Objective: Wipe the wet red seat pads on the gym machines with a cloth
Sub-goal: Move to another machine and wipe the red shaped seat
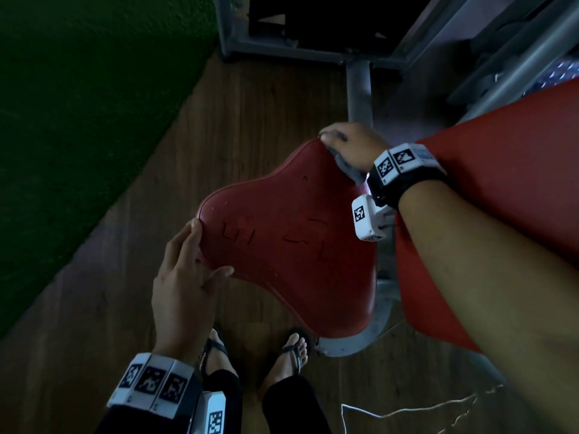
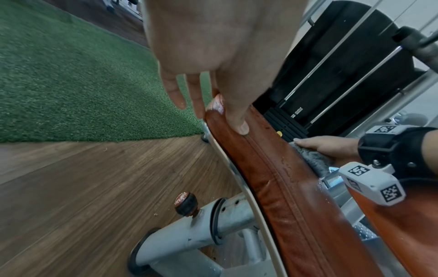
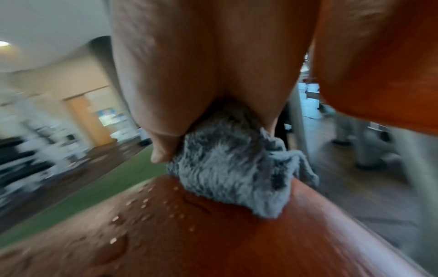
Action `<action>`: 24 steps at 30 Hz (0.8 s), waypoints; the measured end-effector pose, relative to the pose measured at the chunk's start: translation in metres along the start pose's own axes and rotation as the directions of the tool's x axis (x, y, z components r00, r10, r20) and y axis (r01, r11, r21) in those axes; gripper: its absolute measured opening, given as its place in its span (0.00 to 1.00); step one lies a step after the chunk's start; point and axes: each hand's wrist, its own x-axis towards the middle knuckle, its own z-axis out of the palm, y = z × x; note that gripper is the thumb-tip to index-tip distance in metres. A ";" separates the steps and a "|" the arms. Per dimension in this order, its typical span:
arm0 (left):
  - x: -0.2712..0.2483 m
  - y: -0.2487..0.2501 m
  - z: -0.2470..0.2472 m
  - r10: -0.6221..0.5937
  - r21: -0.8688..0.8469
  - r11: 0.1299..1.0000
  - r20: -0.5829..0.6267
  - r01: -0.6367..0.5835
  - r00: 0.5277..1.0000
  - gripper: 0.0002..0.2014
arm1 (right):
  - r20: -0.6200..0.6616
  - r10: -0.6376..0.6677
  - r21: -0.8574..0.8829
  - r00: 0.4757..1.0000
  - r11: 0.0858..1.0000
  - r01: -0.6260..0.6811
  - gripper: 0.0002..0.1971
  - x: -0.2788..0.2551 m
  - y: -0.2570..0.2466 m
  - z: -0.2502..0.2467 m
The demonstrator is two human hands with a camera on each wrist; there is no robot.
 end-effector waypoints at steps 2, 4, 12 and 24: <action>0.000 0.000 0.000 -0.004 -0.011 1.000 -0.005 0.004 1.000 0.42 | 0.047 -0.057 -0.078 0.997 0.995 0.061 0.18 0.010 -0.011 0.002; 0.000 0.000 -0.001 -0.006 -0.008 1.000 0.000 0.006 1.000 0.42 | 0.127 -0.158 -0.148 0.979 0.973 0.176 0.17 0.016 -0.023 0.007; 0.002 -0.003 -0.001 0.002 0.002 1.000 0.008 -0.002 1.000 0.43 | 0.305 -0.165 -0.271 0.938 0.929 0.252 0.18 0.032 -0.018 -0.019; -0.002 -0.004 0.001 -0.004 -0.044 0.999 -0.003 0.004 1.000 0.43 | 0.343 -0.166 -0.249 0.925 0.933 0.260 0.14 0.036 -0.029 -0.015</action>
